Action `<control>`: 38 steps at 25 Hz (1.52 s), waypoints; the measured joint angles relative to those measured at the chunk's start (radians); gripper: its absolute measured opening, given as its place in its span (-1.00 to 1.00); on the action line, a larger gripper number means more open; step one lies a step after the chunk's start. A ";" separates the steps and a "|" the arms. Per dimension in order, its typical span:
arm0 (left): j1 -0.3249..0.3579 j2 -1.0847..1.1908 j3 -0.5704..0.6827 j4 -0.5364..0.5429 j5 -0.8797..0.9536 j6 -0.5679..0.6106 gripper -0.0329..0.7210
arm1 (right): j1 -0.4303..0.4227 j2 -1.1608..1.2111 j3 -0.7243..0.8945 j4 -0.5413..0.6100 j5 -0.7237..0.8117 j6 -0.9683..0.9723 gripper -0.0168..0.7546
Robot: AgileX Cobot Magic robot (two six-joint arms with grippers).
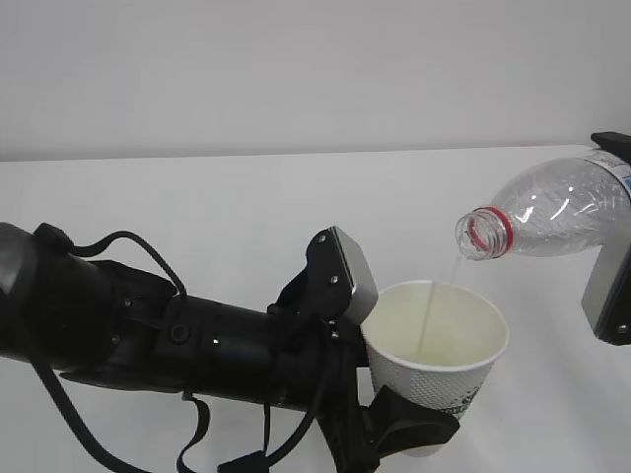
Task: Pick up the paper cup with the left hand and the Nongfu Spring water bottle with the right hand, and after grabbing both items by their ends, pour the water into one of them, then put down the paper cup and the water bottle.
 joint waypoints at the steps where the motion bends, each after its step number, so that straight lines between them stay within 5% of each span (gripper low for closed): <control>1: 0.000 0.000 0.000 0.000 0.000 0.000 0.48 | 0.000 0.000 0.000 0.000 0.000 0.000 0.15; 38: 0.000 0.000 0.000 -0.021 -0.001 0.000 0.48 | 0.000 0.000 0.000 0.002 -0.002 -0.020 0.15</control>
